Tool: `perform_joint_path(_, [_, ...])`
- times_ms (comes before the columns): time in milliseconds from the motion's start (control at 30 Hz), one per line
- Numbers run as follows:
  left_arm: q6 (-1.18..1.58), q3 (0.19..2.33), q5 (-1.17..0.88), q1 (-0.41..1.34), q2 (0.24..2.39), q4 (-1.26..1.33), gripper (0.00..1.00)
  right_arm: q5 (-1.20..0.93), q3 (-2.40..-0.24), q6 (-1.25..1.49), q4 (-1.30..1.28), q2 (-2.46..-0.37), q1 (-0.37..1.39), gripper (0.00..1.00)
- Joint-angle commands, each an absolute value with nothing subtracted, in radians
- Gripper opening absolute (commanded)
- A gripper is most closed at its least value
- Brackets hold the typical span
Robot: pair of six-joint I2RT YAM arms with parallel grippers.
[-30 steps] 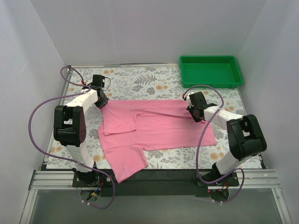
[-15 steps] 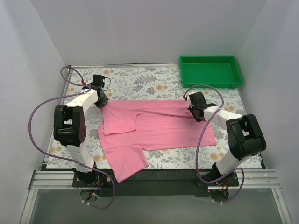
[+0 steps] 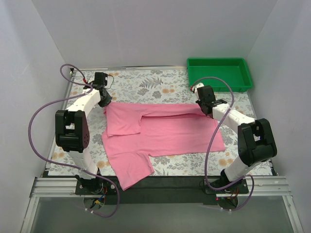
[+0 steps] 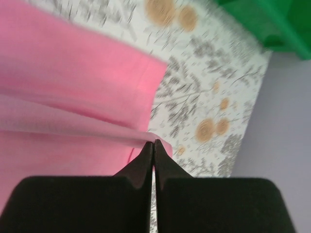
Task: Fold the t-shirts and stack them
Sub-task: Fold the tshirt
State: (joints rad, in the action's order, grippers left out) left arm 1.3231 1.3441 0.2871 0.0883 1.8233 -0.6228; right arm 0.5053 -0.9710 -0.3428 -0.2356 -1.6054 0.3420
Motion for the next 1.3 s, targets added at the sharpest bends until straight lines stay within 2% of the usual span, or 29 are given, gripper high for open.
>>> perform_joint_path(0, [1.309, 1.439, 0.305, 0.066, 1.770, -0.640, 0.00, 0.578, -1.109, -0.408, -0.193, -1.585, 0.328, 0.01])
perform_joint_path(233, [1.302, 1.584, 0.287, 0.028, 1.784, -0.670, 0.00, 0.565, -1.238, -0.480, -0.193, -1.611, 0.301, 0.01])
perform_joint_path(567, [1.286, 1.664, 0.226, -0.035, 1.772, -0.689, 0.00, 0.532, -1.347, -0.509, -0.193, -1.600, 0.262, 0.01])
perform_joint_path(800, [1.240, 1.877, 0.177, -0.035, 1.772, -0.741, 0.00, 0.554, -1.495, -0.561, -0.193, -1.554, 0.262, 0.01])
perform_joint_path(1067, [1.177, 2.104, 0.101, -0.037, 1.654, -0.715, 0.00, 0.525, -1.585, -0.604, -0.195, -1.372, 0.264, 0.01])
perform_joint_path(1267, [1.157, 2.025, 0.078, -0.037, 1.422, -0.623, 0.00, 0.424, -1.529, -0.606, -0.196, -1.143, 0.264, 0.01])
